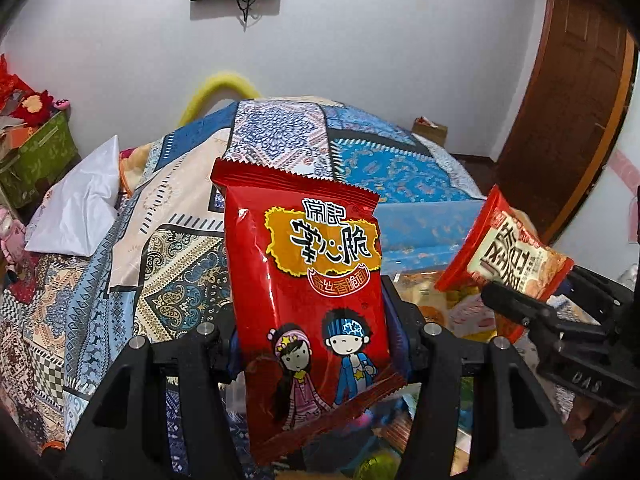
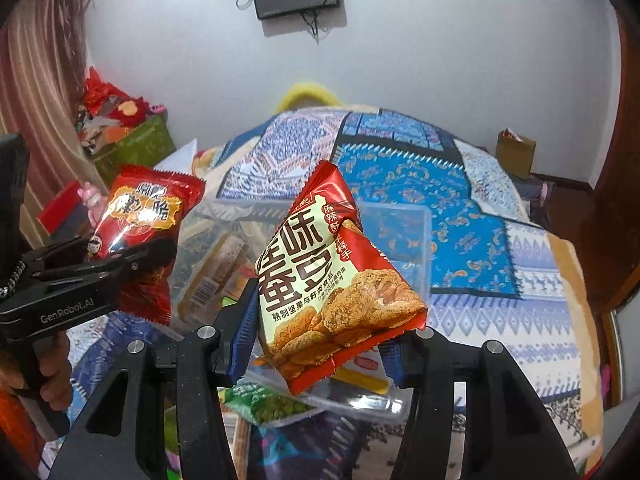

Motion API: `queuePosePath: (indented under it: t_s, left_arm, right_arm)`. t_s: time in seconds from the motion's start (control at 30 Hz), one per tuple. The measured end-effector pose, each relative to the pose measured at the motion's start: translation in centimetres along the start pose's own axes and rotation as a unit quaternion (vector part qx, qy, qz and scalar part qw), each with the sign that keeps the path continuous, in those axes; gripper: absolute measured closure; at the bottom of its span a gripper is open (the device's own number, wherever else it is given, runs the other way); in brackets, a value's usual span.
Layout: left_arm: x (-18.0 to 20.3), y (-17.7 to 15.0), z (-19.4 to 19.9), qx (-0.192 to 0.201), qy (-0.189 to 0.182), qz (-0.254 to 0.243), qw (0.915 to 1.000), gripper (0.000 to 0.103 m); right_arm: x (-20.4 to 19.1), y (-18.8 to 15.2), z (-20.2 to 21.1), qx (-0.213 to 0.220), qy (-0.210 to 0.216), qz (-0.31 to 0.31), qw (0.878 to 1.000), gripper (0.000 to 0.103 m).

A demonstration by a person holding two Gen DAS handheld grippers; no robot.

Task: Organize snacks
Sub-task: 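Place both snack bags into the clear box and release them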

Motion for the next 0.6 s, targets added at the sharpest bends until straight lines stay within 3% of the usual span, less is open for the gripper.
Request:
queuePosePath:
  t_s: [0.27, 0.43, 0.6]
  left_arm:
    - [0.1, -0.3, -2.5, -0.027, 0.0, -0.007, 0.9996, 0.047]
    - [0.3, -0.8, -3.5, -0.048, -0.004, -0.008, 0.9988, 0.047]
    - [0.3, -0.9, -3.1, -0.047, 0.003, -0.011, 0.9988, 0.045]
  right_arm:
    - [-0.7, -0.8, -2.7, -0.035, -0.008, 0.018, 0.999, 0.063]
    - [-0.3, -0.7, -2.5, -0.04, -0.01, 0.016, 0.999, 0.062]
    - [0.1, -0.7, -1.6, -0.035, -0.041, 0.022, 0.998, 0.055]
Point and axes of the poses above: each gripper's, at about its wrist camera, not at the fingertips, and z roughly against the way its jaws point, x to its right, y to its top, the point moved 7 cm from there along -z, roughly the way its jaws point, and after that the axes turned 9 degrees about -x, right-handed, at the moved point
